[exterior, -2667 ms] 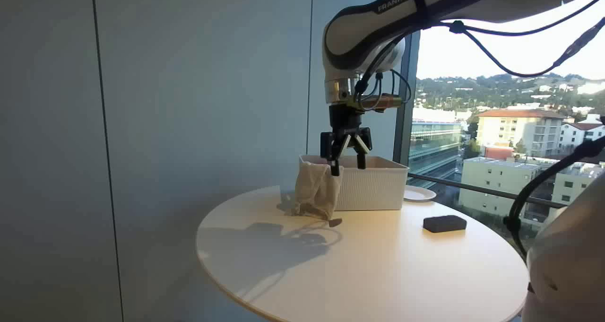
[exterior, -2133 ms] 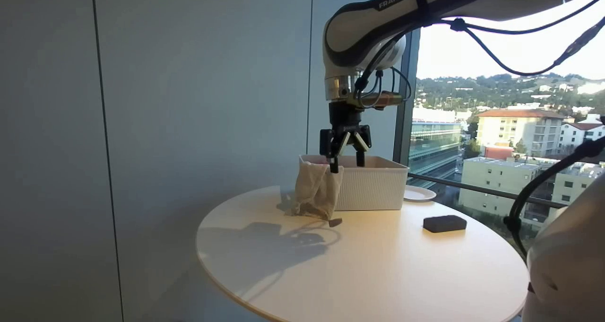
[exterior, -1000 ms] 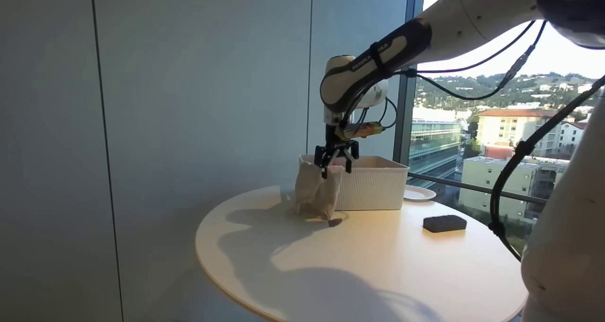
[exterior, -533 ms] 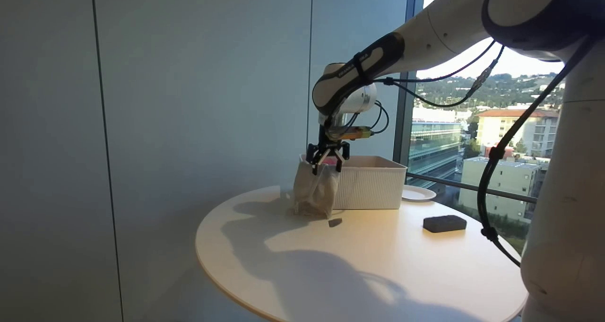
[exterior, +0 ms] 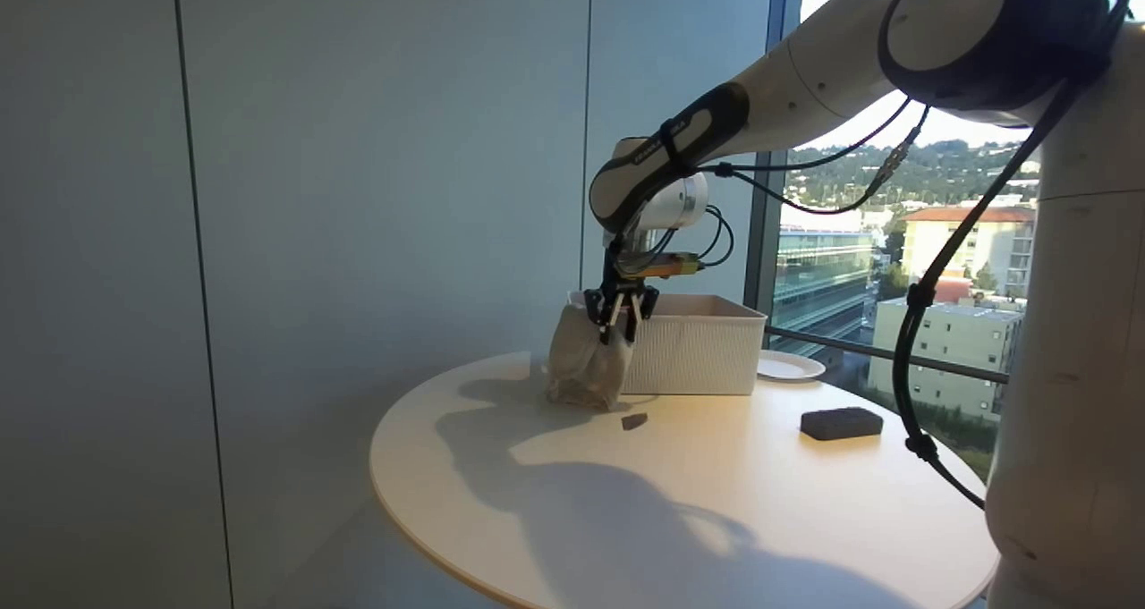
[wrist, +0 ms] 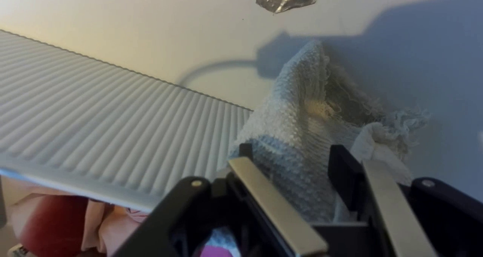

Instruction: Use the white towel to clean the table

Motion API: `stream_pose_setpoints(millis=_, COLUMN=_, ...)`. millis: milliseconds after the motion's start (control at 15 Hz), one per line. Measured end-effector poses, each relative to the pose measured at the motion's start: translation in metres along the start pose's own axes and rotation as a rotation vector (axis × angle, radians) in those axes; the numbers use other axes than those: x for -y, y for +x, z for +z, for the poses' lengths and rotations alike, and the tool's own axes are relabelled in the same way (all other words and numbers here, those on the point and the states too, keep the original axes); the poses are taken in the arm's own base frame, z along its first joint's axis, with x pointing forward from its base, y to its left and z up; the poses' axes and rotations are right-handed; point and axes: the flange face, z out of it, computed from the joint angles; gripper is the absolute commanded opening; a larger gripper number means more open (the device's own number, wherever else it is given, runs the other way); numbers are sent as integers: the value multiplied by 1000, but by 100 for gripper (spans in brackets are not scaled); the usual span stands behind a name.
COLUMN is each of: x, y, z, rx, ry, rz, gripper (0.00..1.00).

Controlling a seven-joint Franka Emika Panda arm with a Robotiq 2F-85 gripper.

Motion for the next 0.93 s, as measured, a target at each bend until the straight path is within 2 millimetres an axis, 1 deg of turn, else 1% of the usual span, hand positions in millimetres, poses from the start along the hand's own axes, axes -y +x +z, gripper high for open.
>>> stream_pose_setpoints(millis=133, x=-3, y=2, z=-2, rx=-18, ry=2, rz=5, gripper=7)
stream_pose_setpoints(millis=200, x=-5, y=2, z=-2, rx=-27, ry=2, rz=8, gripper=5)
stream_pose_setpoints(millis=333, x=-6, y=2, z=0, rx=-41, ry=4, rz=11, gripper=2)
stream_pose_setpoints(millis=400, x=-6, y=0, z=4, rx=-42, ry=5, rz=11, gripper=1)
stream_pose_setpoints(millis=467, x=-6, y=-1, z=9, rx=-44, ry=6, rz=10, gripper=4)
stream_pose_setpoints(millis=600, x=-5, y=-4, z=14, rx=-59, ry=10, rz=6, gripper=5)
stream_pose_setpoints(millis=667, x=-3, y=-6, z=11, rx=-74, ry=12, rz=-1, gripper=5)
stream_pose_setpoints(millis=733, x=-2, y=-7, z=4, rx=-97, ry=14, rz=-14, gripper=5)
stream_pose_setpoints(millis=800, x=1, y=-8, z=-9, rx=-132, ry=12, rz=-31, gripper=5)
stream_pose_setpoints(millis=867, x=3, y=-10, z=-27, rx=-171, ry=9, rz=-49, gripper=5)
stream_pose_setpoints(millis=933, x=4, y=-13, z=-50, rx=-213, ry=0, rz=-70, gripper=5)
